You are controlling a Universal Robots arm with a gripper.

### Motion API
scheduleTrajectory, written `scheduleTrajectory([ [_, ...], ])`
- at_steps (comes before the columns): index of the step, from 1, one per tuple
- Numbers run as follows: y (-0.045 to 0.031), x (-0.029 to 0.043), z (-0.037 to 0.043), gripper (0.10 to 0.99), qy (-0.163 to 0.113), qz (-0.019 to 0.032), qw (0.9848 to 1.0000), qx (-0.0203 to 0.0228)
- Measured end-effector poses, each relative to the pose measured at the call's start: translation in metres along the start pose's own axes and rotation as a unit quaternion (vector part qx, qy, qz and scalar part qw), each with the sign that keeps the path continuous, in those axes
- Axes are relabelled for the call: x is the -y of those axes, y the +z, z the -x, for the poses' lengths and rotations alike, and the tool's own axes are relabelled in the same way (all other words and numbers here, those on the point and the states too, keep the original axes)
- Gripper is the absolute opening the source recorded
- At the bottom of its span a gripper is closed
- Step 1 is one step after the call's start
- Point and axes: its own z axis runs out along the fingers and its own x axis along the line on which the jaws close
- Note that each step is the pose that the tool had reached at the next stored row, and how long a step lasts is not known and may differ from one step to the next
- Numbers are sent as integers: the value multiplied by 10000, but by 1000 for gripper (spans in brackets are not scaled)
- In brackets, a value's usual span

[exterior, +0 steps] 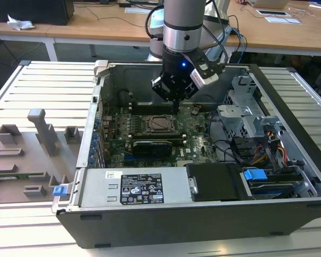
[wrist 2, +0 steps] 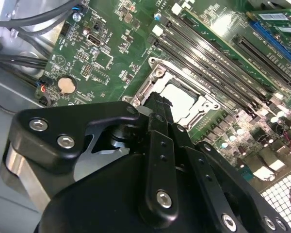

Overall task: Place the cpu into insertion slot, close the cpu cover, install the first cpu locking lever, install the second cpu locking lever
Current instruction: 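Install the second cpu locking lever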

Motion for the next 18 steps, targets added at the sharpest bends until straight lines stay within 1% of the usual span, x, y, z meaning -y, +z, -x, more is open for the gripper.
scheduleTrajectory([
  [3, -1, 4, -1, 106, 1, -2, 10000, 0],
  [5, -1, 66, -7, 106, 0, -1, 10000, 1],
  [7, 0, 99, -13, 106, 1, 0, 10000, 1],
  [8, 4, 126, -24, 106, 1, -1, 10000, 1],
  [9, 13, 134, -38, 106, 1, -1, 10000, 1],
  [13, 31, 139, -132, 106, 1, -2, 10000, 1],
  [18, 80, 140, -210, 106, 1, 0, 10000, 1],
])
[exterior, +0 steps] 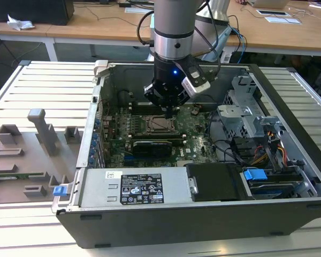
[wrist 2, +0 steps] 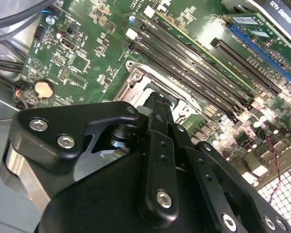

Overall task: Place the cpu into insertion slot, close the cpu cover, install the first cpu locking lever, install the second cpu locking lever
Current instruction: 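Install the second cpu locking lever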

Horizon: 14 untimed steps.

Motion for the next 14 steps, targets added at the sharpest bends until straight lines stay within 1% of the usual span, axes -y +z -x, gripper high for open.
scheduleTrajectory([
  [3, 19, 0, -13, 106, 0, 0, 10000, 0],
  [5, 59, 0, -16, 106, -1, 0, 10000, 0],
  [6, 97, 0, -19, 106, 0, 1, 10000, 0],
  [9, 153, 0, -23, 106, 0, 0, 10000, 0],
  [10, 170, 6, -29, 106, 0, 11, 10000, 1],
  [11, 186, 76, -47, 106, 7, 129, 9999, 9],
  [12, 195, 116, -55, 106, 9, 177, 9998, 13],
  [14, 207, 150, -68, 106, 11, 224, 9997, 16],
])
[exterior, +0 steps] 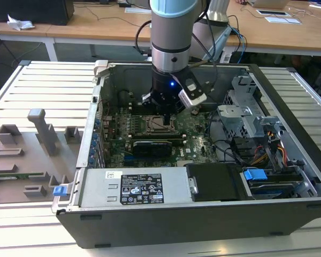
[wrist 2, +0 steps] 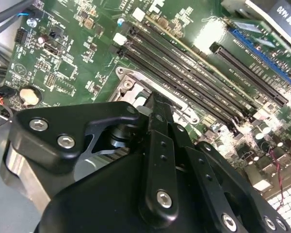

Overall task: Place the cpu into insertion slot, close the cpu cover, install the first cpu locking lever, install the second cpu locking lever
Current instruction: 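Install the second cpu locking lever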

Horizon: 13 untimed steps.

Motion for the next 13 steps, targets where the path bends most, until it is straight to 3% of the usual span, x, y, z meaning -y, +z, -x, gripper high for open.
scheduleTrajectory([
  [3, 42, 67, -96, 106, 6, 117, 9999, 9],
  [8, 180, 102, -267, 106, 2, 123, 9999, 9],
  [10, 207, 105, -349, 106, -12, 139, 9999, 9],
  [13, 231, 113, -412, 106, -50, 167, 9998, 9],
])
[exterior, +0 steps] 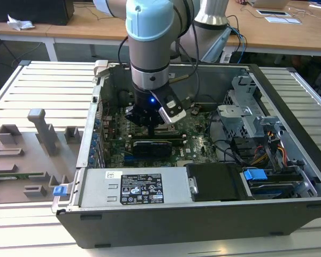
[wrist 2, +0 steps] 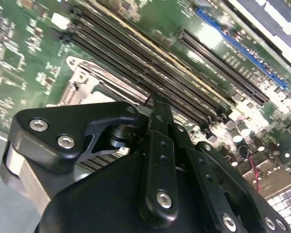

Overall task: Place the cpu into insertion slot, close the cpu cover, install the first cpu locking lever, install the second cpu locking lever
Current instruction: 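Install the second cpu locking lever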

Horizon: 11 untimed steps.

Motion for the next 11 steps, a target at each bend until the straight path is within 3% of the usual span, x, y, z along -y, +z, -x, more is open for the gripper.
scheduleTrajectory([
  [11, 58, 15, -133, 106, -530, 154, 9985, -30],
])
